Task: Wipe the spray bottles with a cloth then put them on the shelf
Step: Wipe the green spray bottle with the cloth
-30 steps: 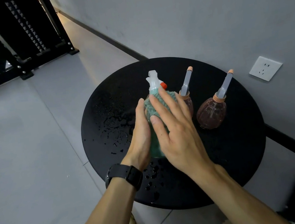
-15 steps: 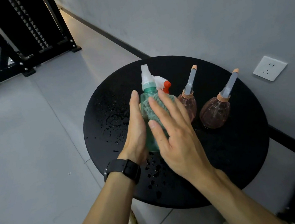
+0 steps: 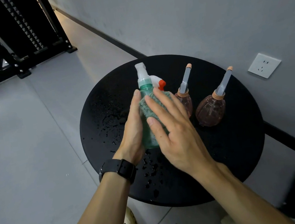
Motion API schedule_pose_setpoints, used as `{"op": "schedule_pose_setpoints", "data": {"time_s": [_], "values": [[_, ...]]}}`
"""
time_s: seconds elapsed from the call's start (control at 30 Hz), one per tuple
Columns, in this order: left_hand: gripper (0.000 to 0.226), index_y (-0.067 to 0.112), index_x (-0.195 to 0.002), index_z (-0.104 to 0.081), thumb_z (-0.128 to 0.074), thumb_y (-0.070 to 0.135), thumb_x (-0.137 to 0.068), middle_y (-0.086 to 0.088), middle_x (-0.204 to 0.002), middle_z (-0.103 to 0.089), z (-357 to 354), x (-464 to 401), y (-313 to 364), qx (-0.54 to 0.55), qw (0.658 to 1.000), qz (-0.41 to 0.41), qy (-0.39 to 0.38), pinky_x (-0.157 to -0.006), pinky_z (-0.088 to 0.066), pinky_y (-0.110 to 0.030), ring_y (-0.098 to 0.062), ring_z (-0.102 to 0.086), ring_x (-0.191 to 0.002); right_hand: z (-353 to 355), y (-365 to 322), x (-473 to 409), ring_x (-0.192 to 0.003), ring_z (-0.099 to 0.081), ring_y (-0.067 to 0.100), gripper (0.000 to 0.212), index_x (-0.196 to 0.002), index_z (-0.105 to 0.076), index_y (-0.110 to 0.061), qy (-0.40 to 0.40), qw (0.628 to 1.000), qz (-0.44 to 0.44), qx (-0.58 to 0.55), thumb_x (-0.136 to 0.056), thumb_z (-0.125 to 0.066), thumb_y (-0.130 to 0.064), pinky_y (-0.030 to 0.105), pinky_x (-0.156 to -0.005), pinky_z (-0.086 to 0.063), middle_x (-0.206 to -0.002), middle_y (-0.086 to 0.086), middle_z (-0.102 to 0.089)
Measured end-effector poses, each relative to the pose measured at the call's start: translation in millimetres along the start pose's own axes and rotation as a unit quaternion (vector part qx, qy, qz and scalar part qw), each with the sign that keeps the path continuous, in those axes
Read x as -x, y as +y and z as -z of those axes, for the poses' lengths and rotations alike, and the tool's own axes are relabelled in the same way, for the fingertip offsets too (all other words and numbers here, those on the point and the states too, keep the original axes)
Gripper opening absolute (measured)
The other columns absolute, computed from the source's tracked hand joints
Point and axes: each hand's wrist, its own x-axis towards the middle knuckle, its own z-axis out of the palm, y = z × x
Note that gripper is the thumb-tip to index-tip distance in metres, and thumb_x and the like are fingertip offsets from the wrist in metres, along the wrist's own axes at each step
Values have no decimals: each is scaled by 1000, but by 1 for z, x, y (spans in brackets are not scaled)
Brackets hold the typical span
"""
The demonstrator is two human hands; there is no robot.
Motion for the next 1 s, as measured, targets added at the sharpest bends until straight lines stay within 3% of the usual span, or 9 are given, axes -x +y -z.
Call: {"op": "schedule_pose_setpoints", "data": {"time_s": [0.2,0.37,0.5,0.6,0.77,0.83,1.0], "values": [[52,24,-127,-68,-34,57,-104,-10,-121,-73,-8,1,-6,-51,998,-15,28,-102,-52,-47,-26,-70,-112,15,7,-17,-147,-12,2,46,-149,-33,-32,-8,998,-37,-54,-103,-40,-33,18,-116,-11,-157,-18,-21],[56,21,-132,-65,-34,58,-104,-11,-125,-71,-6,-2,-6,-58,998,8,24,-107,-48,-48,-26,-68,-117,14,9,-17,-146,-12,0,46,-148,-34,-31,-16,998,-38,-45,-103,-42,-31,9,-112,-9,-157,-18,-22],[65,15,-131,-66,-31,62,-102,-16,-124,-70,-4,-1,-3,-47,999,14,4,-106,-49,-49,-30,-67,-117,9,7,-11,-147,-9,1,47,-150,-30,-31,-29,997,-49,-56,-104,-39,-33,28,-119,-17,-159,-19,-17],[71,15,-124,-70,-35,71,-96,-16,-119,-72,0,-1,0,-35,999,6,20,-102,-51,-48,-31,-69,-112,5,0,-4,-148,-6,3,48,-151,-27,-32,-33,997,-39,-54,-104,-37,-35,29,-120,-17,-160,-18,-15],[79,5,-127,-65,-51,72,-88,-29,-130,-62,7,-4,4,-1,1000,-5,30,-109,-45,-57,-46,-60,-122,-2,-1,12,-149,-6,4,48,-148,-20,-38,-35,997,-25,-67,-102,-32,-42,39,-121,-22,-160,-17,-15],[78,1,-130,-60,-59,66,-87,-31,-133,-59,6,-5,3,-4,999,-15,33,-110,-42,-61,-46,-60,-118,-2,2,14,-149,-6,5,47,-147,-20,-39,-36,996,-25,-74,-102,-32,-42,40,-120,-23,-160,-17,-15],[86,7,-134,-59,-79,65,-72,-21,-133,-63,5,-7,1,4,998,-7,58,-107,-45,-60,-42,-62,-122,1,4,12,-149,-6,7,48,-148,-22,-36,-27,998,-22,-56,-102,-31,-42,37,-121,-20,-161,-15,-16]]}}
